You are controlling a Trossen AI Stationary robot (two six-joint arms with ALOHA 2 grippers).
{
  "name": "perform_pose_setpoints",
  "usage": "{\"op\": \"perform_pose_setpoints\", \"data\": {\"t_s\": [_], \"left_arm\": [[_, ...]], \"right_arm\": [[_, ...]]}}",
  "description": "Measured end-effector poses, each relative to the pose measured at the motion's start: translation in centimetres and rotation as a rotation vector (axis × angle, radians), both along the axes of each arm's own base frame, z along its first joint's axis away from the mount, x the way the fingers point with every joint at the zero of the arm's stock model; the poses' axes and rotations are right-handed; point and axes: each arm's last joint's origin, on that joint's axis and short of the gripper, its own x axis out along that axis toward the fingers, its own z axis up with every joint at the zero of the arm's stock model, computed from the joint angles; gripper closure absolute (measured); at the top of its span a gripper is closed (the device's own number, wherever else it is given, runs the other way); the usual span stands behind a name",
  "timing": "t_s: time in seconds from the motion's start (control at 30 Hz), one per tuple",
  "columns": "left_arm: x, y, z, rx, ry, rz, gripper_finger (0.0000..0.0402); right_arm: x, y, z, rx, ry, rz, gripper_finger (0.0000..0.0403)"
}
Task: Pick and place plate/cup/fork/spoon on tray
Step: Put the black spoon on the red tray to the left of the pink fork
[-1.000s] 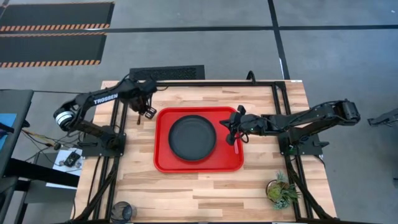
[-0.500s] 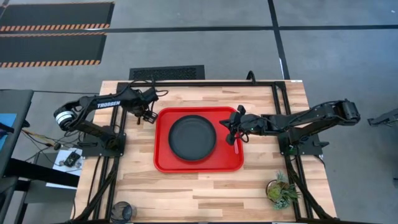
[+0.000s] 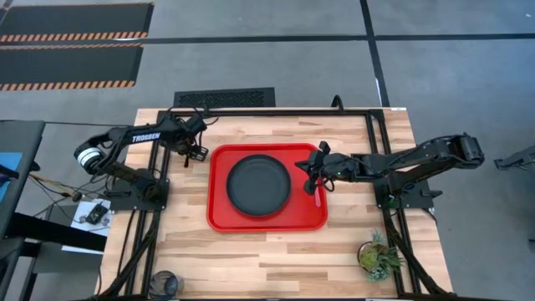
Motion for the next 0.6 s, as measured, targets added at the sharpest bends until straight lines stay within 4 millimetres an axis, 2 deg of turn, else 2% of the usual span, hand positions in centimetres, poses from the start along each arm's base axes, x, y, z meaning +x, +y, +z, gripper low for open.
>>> {"op": "perform_pose_setpoints", "data": {"t_s": [0.3, 0.6], "left_arm": [[0.17, 0.45, -0.42, 0.005, -0.060, -0.030, 0.0219], [-0.56, 0.55, -0.96, -0.018, -0.071, -0.008, 0.0276]], "right_arm": [[0.00, -0.01, 0.01, -0.001, 0.000, -0.001, 0.0393], [0.00, 0.00, 0.00, -0.001, 0.000, -0.001, 0.0393]]}}
